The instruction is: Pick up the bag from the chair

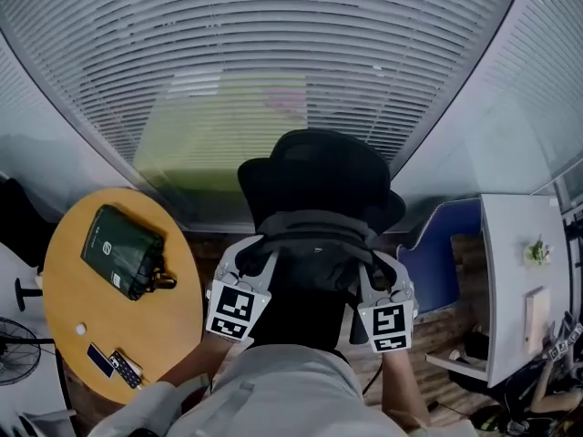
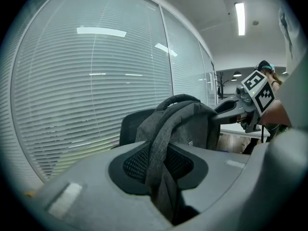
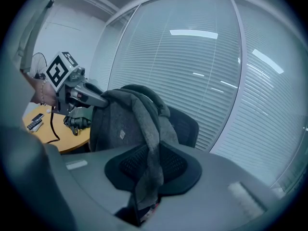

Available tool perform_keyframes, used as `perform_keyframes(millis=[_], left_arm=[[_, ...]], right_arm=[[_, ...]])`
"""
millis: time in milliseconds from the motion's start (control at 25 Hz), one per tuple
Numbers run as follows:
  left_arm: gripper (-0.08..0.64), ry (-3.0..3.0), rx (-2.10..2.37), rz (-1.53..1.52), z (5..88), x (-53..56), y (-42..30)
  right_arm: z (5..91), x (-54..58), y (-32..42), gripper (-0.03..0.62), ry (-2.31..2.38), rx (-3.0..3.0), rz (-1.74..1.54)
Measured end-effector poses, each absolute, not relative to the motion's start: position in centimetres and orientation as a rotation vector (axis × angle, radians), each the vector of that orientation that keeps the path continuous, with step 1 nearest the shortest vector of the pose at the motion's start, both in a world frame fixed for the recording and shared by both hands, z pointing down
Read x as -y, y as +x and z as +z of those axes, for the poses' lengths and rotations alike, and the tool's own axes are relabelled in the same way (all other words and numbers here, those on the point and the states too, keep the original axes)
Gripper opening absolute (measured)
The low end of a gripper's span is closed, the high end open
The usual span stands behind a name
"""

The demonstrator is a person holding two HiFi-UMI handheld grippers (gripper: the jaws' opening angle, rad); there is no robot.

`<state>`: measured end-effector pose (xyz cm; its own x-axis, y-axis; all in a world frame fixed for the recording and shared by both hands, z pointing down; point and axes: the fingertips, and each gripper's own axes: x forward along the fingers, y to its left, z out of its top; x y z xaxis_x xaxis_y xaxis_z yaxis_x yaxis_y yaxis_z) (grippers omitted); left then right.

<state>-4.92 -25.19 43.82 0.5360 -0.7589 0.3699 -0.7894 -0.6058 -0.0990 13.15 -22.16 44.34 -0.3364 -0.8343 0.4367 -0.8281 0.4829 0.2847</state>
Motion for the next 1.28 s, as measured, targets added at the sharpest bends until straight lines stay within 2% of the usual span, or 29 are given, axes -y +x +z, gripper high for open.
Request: perform_keyframes(millis=[1280], left_arm=[[0.084, 2.77, 1.36, 0.486, 33.9, 21.1, -5.7]], right_arm=[[33.7, 17.7, 12.0, 0.061, 1.406, 2.267, -0.067]])
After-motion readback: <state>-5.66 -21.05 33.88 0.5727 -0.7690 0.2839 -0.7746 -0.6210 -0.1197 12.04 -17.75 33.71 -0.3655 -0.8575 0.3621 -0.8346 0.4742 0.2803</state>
